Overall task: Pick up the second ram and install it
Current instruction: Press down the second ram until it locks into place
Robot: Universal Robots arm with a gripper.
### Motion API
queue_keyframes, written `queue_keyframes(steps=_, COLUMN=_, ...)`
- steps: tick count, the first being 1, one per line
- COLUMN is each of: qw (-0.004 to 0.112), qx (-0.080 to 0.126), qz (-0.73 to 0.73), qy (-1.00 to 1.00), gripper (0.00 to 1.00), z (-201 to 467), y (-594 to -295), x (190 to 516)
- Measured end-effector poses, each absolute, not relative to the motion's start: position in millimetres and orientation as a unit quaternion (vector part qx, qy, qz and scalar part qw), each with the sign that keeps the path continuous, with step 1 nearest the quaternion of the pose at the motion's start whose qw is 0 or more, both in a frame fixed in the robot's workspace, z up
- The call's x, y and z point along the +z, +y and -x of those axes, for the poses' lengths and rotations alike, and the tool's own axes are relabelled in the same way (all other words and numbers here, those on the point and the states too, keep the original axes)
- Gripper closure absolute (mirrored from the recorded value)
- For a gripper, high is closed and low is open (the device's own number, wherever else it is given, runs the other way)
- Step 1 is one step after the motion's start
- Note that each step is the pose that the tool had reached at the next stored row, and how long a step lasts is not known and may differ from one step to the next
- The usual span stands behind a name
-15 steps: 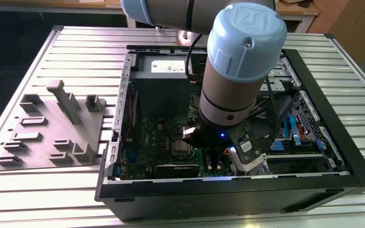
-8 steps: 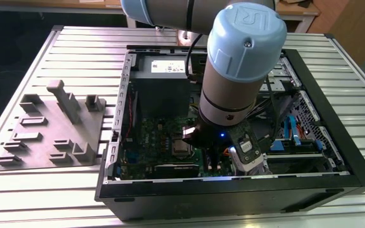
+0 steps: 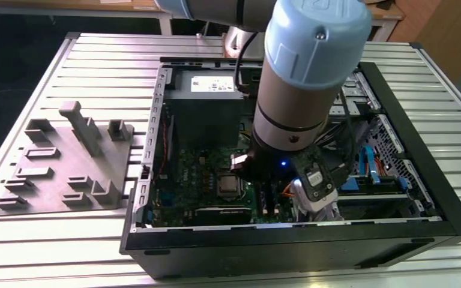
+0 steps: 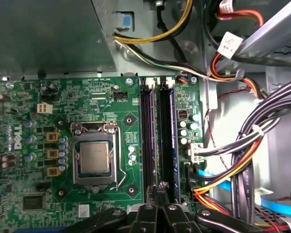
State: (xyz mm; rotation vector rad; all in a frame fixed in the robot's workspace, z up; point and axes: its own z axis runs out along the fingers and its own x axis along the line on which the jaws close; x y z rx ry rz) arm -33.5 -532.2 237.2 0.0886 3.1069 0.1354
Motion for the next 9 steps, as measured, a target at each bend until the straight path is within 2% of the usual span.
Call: queue_keyframes(steps=9, qw=0.015, qx=0.043, qz=-0.028, qy=0.999, gripper=0.9, z=33.4, y=-531.8, x=244.0)
